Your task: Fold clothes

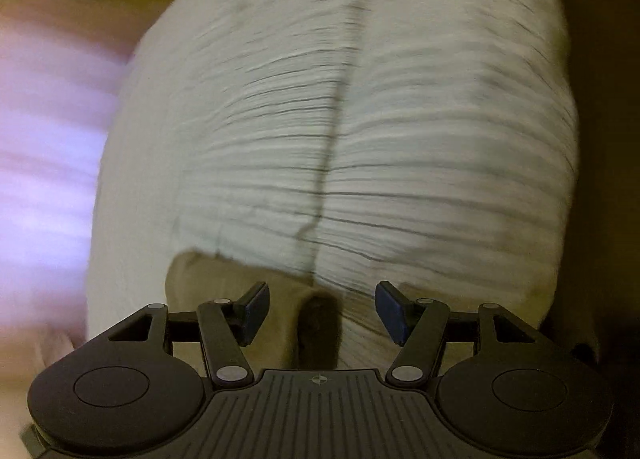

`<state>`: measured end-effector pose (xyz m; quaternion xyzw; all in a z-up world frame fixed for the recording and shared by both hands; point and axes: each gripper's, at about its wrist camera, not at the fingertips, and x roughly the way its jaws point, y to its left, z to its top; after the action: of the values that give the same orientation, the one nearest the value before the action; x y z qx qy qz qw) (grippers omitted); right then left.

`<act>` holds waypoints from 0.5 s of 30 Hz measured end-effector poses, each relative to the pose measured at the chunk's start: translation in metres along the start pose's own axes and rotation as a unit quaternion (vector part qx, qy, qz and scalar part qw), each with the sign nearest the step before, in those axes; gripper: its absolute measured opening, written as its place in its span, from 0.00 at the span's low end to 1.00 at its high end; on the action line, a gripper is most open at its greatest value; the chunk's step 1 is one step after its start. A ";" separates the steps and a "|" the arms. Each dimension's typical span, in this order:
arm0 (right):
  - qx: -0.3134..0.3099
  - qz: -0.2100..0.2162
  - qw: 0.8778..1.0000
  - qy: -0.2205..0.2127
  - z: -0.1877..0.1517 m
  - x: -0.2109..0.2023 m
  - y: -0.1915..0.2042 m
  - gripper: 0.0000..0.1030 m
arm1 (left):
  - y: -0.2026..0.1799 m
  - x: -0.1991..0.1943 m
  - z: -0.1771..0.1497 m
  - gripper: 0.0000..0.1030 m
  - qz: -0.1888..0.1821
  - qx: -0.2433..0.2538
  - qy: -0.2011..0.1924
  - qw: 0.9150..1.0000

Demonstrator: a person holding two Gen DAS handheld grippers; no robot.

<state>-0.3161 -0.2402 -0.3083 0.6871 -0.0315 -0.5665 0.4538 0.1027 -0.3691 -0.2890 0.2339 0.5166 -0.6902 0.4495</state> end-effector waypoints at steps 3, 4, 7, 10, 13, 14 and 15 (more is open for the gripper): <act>0.116 0.009 0.993 -0.001 0.002 0.007 -0.012 0.60 | -0.026 0.045 0.039 0.34 -0.053 0.012 0.045 0.998; 0.146 0.014 0.989 0.000 0.003 0.009 -0.015 0.60 | -0.034 0.061 0.050 0.34 -0.069 0.011 0.061 0.996; 0.205 0.012 0.979 -0.004 -0.001 0.020 -0.013 0.60 | -0.060 0.108 0.074 0.36 -0.096 0.022 0.109 0.989; 0.247 0.002 0.969 -0.003 -0.002 0.029 -0.015 0.60 | -0.073 0.139 0.079 0.36 -0.084 0.024 0.151 0.985; 0.278 0.010 0.961 -0.001 -0.003 0.037 -0.020 0.60 | -0.077 0.157 0.078 0.34 -0.082 0.012 0.176 0.981; 0.283 0.012 0.959 -0.001 -0.002 0.038 -0.022 0.58 | -0.078 0.162 0.078 0.33 -0.082 0.009 0.181 0.980; 0.288 0.012 0.958 -0.001 -0.002 0.039 -0.024 0.42 | -0.079 0.162 0.076 0.27 -0.083 0.013 0.184 0.979</act>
<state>-0.3118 -0.2471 -0.3535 0.7877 -0.2022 -0.5284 0.2437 -0.0336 -0.4960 -0.3499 0.3188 0.5991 -0.6767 0.2855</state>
